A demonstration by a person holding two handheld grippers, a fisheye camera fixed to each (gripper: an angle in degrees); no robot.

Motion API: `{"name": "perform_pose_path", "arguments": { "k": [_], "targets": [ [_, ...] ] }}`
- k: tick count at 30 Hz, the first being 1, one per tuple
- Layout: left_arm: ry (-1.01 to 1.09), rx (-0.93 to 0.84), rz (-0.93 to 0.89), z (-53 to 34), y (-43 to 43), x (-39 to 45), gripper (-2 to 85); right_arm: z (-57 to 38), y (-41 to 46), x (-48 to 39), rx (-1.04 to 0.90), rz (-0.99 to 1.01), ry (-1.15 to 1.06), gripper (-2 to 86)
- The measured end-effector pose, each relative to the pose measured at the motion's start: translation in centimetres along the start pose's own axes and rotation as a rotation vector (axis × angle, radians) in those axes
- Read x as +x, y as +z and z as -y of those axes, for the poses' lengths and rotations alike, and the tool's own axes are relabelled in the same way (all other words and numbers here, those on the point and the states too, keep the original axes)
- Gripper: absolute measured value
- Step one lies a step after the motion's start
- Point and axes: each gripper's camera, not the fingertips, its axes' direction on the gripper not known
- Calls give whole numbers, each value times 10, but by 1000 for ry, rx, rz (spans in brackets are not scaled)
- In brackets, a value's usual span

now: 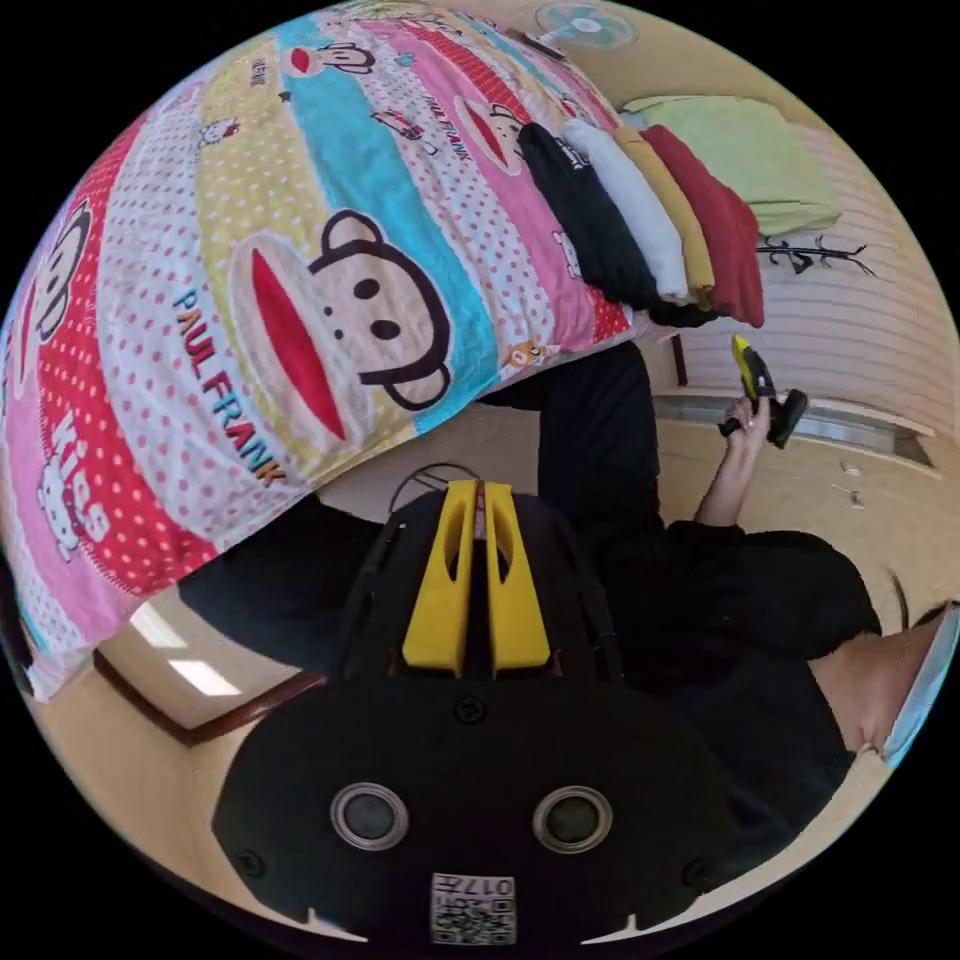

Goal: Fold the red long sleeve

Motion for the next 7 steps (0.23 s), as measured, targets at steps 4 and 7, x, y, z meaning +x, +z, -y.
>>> {"name": "perform_pose_path", "arguments": {
  "k": [4,7],
  "targets": [
    [-201,-22,394,35,-10,-33,-7,39,113,-158,-340,-16,-448,9],
    [-232,-35,455,75,26,-66,-9,42,243,-255,-636,80,-677,6]
  ]
}}
